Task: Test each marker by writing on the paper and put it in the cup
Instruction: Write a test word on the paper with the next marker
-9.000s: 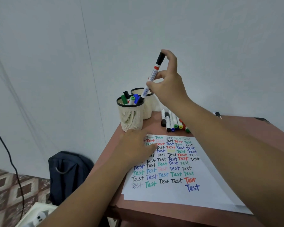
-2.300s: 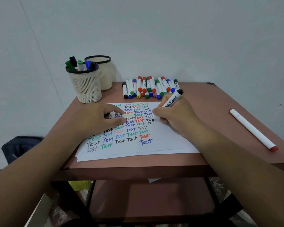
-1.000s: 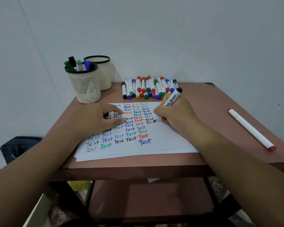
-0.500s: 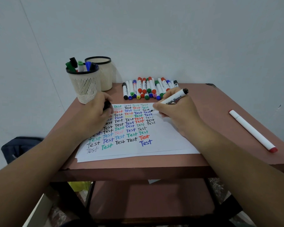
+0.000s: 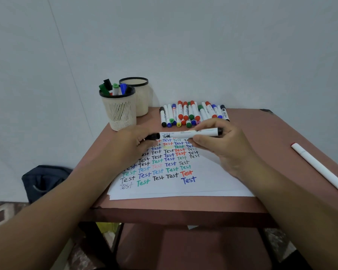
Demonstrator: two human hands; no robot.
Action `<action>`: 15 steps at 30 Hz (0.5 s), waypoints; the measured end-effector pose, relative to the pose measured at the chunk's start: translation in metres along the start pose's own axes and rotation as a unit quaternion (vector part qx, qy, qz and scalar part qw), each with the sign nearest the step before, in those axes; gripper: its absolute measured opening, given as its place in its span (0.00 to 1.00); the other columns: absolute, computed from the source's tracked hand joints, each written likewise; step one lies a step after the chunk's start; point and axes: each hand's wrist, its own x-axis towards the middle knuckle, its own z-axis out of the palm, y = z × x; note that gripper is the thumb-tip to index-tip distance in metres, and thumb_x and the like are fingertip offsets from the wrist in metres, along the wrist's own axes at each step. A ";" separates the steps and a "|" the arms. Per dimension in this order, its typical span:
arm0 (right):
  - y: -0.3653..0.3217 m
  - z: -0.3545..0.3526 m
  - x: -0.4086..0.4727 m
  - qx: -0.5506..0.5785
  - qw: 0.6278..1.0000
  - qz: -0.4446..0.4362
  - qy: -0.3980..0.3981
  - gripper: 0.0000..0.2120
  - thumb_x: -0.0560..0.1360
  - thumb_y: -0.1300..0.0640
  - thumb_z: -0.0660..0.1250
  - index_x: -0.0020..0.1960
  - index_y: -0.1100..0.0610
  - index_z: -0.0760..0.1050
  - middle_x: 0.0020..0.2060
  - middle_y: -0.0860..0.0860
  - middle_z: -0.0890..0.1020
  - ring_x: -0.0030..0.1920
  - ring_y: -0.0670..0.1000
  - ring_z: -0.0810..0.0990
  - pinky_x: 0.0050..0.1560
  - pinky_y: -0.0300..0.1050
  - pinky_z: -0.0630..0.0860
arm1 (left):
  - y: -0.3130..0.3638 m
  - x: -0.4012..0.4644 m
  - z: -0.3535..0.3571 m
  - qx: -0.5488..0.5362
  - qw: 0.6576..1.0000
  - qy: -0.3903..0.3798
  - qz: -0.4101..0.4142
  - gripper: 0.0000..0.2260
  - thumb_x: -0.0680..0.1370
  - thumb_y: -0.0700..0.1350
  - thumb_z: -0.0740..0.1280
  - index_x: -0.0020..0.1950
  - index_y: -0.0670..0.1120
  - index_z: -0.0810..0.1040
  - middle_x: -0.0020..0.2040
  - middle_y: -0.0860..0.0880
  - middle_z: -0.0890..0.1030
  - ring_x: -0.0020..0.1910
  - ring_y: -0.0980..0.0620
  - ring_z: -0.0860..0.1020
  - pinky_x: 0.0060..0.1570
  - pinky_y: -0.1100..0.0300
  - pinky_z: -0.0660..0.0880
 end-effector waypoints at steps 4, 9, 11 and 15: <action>0.000 0.004 0.001 -0.047 0.999 -0.006 -0.021 0.11 0.70 0.72 0.76 0.45 0.57 0.86 0.44 0.55 0.86 0.48 0.63 0.85 0.54 0.56 0.85 | -0.001 -0.001 -0.001 -0.007 0.998 0.016 0.056 0.11 0.78 0.46 0.71 0.60 0.47 0.84 0.43 0.52 0.82 0.42 0.53 0.76 0.43 0.60 0.74; 0.000 0.006 0.003 -0.062 0.997 0.003 -0.036 0.13 0.71 0.71 0.76 0.44 0.53 0.87 0.46 0.57 0.86 0.51 0.64 0.85 0.53 0.52 0.85 | -0.003 0.001 0.000 -0.010 0.996 0.016 0.082 0.13 0.78 0.46 0.72 0.62 0.49 0.83 0.44 0.54 0.83 0.43 0.55 0.76 0.44 0.71 0.69; -0.001 0.005 0.003 -0.067 0.997 0.004 -0.036 0.13 0.70 0.70 0.77 0.44 0.53 0.87 0.45 0.56 0.86 0.50 0.63 0.85 0.52 0.51 0.85 | -0.004 0.000 0.000 -0.010 0.996 0.020 0.089 0.13 0.78 0.46 0.72 0.62 0.48 0.83 0.44 0.53 0.83 0.44 0.54 0.76 0.44 0.71 0.68; 0.000 0.006 0.003 -0.079 0.996 0.005 -0.037 0.12 0.70 0.70 0.77 0.44 0.53 0.87 0.46 0.58 0.86 0.48 0.61 0.85 0.54 0.54 0.85 | -0.004 0.001 0.001 -0.014 0.995 0.025 0.097 0.13 0.77 0.45 0.72 0.61 0.47 0.83 0.42 0.54 0.81 0.41 0.54 0.75 0.42 0.69 0.68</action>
